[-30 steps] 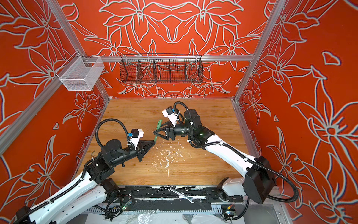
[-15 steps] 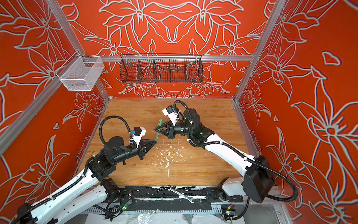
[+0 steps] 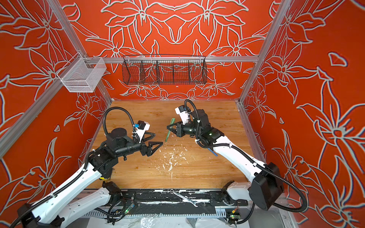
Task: Insert the pens into the pen caps
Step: 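Press the green cap down onto the pen tip with the right gripper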
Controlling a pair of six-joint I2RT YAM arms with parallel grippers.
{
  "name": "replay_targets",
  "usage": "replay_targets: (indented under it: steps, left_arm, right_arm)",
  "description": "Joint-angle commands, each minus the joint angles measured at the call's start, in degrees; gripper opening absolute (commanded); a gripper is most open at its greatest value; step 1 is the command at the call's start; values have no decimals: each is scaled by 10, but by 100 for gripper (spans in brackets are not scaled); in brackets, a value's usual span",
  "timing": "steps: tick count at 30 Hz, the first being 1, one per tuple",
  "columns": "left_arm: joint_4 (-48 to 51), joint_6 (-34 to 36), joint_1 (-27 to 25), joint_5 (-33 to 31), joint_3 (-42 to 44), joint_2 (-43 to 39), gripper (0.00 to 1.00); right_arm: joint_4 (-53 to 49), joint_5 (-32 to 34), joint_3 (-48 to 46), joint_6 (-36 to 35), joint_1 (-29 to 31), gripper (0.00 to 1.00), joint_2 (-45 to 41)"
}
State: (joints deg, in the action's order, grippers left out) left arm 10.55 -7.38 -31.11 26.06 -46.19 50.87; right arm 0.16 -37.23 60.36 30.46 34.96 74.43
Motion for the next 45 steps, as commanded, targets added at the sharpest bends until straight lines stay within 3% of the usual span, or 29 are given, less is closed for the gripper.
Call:
replay_targets:
  steps: [1,5,12,16,19,26,39,45]
  left_arm:
    - [8,15,3,67,-19,37,86]
    - [-3,18,3,100,-32,83,79]
    - [1,25,4,98,-44,108,68]
    - [0,25,4,101,-46,112,63]
    - [0,25,4,99,-45,110,52]
    - [-2,22,4,98,-45,112,47]
    - [-18,14,5,94,-49,126,25]
    - [-21,10,6,91,-48,131,8]
  right_arm:
    - [6,8,-13,27,-2,0,-18]
    - [12,5,-17,26,-2,0,-22]
    - [38,4,-24,31,-3,0,-20]
    - [48,-4,-23,36,-3,0,-13]
    - [55,-6,-23,38,-3,0,-11]
    - [73,-7,-25,46,-3,0,-8]
    - [94,-19,-34,48,-2,0,-2]
    - [97,-23,-36,43,-2,0,6]
